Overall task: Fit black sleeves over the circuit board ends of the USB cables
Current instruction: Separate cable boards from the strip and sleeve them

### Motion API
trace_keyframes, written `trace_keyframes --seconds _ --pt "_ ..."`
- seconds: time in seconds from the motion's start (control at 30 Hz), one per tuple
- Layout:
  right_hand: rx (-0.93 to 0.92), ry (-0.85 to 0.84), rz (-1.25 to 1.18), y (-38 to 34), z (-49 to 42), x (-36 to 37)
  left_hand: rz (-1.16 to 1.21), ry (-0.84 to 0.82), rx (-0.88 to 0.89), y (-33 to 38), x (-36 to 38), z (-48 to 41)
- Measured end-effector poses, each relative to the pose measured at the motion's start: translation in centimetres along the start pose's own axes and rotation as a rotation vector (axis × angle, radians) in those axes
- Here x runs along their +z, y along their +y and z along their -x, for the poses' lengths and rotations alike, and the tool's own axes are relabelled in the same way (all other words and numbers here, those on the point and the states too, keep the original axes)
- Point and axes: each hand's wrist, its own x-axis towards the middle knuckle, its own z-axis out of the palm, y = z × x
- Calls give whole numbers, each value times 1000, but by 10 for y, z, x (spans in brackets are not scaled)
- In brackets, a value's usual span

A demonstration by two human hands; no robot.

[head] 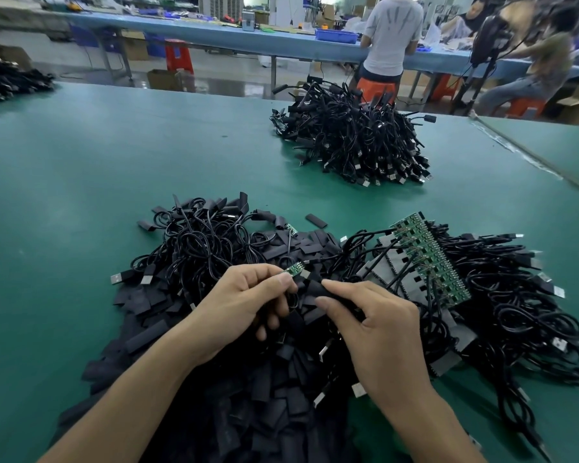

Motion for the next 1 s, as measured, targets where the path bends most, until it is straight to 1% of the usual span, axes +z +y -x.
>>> trace_keyframes --seconds 0.1,0.23,0.43,0.67,1.0 --pt "3 3 -10 -1 -1 -1 -53 -28 -15 2 -1 2" --pt "24 -55 -23 1 -1 -2 -142 -58 -17 3 1 3" --pt "37 -149 -22 0 -2 -5 -125 -81 -65 7 1 3" --pt "59 -187 -147 2 -6 -11 -123 -137 -89 11 -1 3" --pt "85 -245 -163 -2 -6 -13 -124 -169 -89 13 -3 5"
